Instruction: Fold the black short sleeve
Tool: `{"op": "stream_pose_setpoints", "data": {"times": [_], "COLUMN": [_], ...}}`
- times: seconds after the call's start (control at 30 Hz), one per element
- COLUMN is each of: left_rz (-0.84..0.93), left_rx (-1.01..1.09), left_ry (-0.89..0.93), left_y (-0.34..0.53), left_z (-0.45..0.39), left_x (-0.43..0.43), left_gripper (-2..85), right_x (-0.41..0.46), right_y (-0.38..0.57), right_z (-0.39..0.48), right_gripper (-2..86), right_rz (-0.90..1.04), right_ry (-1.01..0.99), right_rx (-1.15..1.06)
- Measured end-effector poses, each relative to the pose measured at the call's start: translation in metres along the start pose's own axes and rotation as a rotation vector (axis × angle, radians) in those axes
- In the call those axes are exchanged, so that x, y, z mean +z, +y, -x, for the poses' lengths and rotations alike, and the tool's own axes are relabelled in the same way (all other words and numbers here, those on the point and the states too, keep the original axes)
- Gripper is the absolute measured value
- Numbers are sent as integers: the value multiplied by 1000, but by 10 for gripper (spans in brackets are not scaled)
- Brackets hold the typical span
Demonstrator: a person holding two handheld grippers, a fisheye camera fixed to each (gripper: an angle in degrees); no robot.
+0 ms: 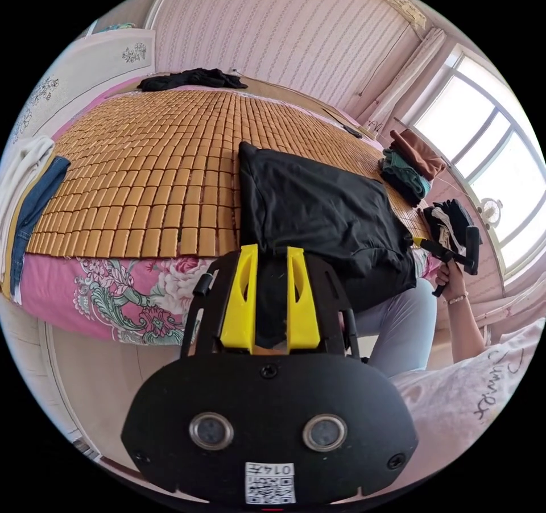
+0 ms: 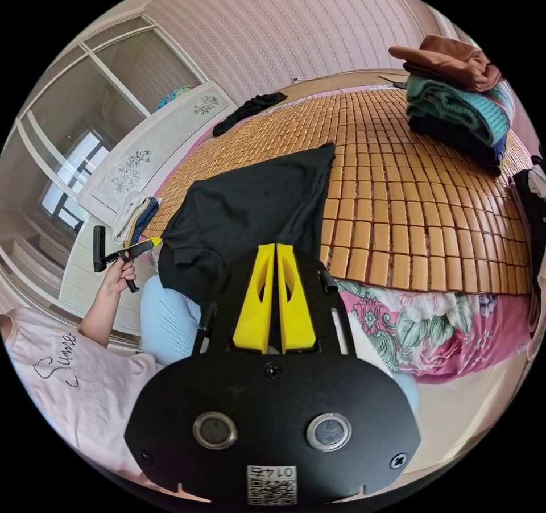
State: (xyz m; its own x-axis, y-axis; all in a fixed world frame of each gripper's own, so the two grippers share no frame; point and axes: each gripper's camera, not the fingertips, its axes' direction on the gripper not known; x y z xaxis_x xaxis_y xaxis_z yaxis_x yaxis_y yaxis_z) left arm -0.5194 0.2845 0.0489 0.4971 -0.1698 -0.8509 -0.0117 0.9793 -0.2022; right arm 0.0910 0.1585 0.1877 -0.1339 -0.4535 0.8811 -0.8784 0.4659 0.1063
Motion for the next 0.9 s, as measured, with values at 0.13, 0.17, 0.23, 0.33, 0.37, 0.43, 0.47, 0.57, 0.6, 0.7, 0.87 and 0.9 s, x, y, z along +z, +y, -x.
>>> {"op": "stream_pose_setpoints", "data": {"times": [0.13, 0.17, 0.23, 0.33, 0.37, 0.43, 0.47, 0.57, 0.6, 0.7, 0.87, 0.9], "left_rz": [-59, -60, -16, 24, -3, -40, -59, -76, -70, -71, 18, 58], "left_rx": [-18, -39, -63, -39, -26, -11, -4, 20, 22, -11, -52, -71], "left_ry": [-16, -11, 4, -20, -17, 9, 42, 115, 143, 219, 221, 216], "left_y": [0, -3, -10, -15, -15, -15, -14, -10, -7, 2, 11, 13], "left_z": [-3, 0, 3, -4, -8, -13, -15, -21, -22, -17, 0, 5], "left_x": [-13, -10, 6, 17, 6, -17, -33, -67, -77, -91, -74, -63], "left_gripper": [93, 90, 70, 9, 2, -4, -6, -8, -9, -9, -9, -9], "right_x": [5, 9, 19, 30, 25, 8, -5, -35, -40, -58, -49, -45], "right_y": [2, 3, 0, -7, -9, -11, -13, -15, -15, -13, 2, 4], "right_z": [-5, -6, -4, 4, 10, 18, 21, 24, 24, 21, -3, -8], "right_gripper": [25, 28, 24, 8, 4, 2, 1, -1, -1, -2, -2, -2], "right_rz": [32, 35, 46, 72, 63, 35, 22, 0, -5, -7, 63, 76], "right_ry": [-17, -12, -27, -19, -23, -22, -26, -95, -113, -176, -184, -188], "right_rx": [33, 42, 38, 27, 11, -9, -19, -27, -27, -10, 69, 87]}}
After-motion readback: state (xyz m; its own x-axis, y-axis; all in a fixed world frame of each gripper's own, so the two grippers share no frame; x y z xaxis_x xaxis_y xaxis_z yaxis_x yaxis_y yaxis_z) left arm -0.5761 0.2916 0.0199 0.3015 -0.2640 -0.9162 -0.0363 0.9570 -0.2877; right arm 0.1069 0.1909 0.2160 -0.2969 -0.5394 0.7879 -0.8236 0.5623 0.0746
